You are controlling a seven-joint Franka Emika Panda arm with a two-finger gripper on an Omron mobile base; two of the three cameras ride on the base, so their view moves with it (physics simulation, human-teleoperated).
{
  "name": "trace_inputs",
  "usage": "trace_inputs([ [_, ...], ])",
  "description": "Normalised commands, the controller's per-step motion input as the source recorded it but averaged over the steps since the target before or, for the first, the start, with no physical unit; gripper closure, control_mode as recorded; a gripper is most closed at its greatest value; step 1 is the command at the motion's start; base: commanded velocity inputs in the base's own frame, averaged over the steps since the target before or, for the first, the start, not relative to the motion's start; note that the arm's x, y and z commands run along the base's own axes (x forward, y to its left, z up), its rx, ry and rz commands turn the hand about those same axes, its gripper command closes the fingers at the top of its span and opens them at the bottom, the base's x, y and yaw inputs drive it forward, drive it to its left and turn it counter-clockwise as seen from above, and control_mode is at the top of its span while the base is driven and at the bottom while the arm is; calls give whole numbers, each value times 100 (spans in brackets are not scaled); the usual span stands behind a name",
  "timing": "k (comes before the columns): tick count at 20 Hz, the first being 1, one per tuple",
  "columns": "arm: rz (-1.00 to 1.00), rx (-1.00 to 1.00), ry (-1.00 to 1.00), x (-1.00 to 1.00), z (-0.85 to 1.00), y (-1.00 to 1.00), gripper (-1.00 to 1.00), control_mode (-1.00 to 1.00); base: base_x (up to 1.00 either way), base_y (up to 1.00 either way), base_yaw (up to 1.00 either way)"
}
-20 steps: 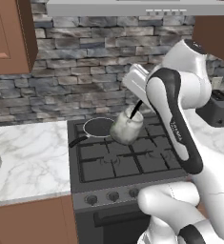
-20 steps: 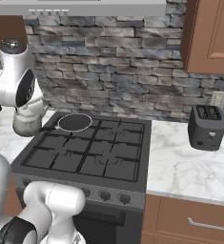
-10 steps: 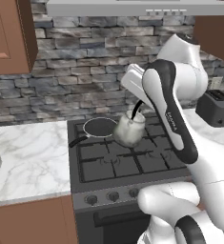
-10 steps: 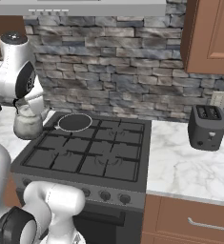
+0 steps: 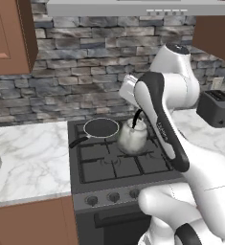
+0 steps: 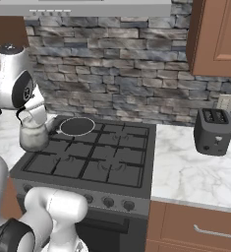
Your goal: Pick the kettle from the counter and place it on a stove burner. Then turn the burner on.
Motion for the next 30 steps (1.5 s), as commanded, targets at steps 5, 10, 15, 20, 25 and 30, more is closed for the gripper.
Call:
trace_inputs([
  [5, 0, -7, -10, 0, -38, 0, 100, -100, 0, 0, 0],
  [10, 0, -2, -10, 9, -23, 0, 100, -100, 0, 0, 0],
  [15, 0, 0, -3, 19, -25, 0, 100, -100, 0, 0, 0],
  [20, 0, 0, 0, 23, -17, 0, 100, -100, 0, 0, 0],
  [25, 0, 0, 0, 16, -20, 0, 100, -100, 0, 0, 0],
  [30, 0, 0, 0, 19, -25, 0, 100, -100, 0, 0, 0],
])
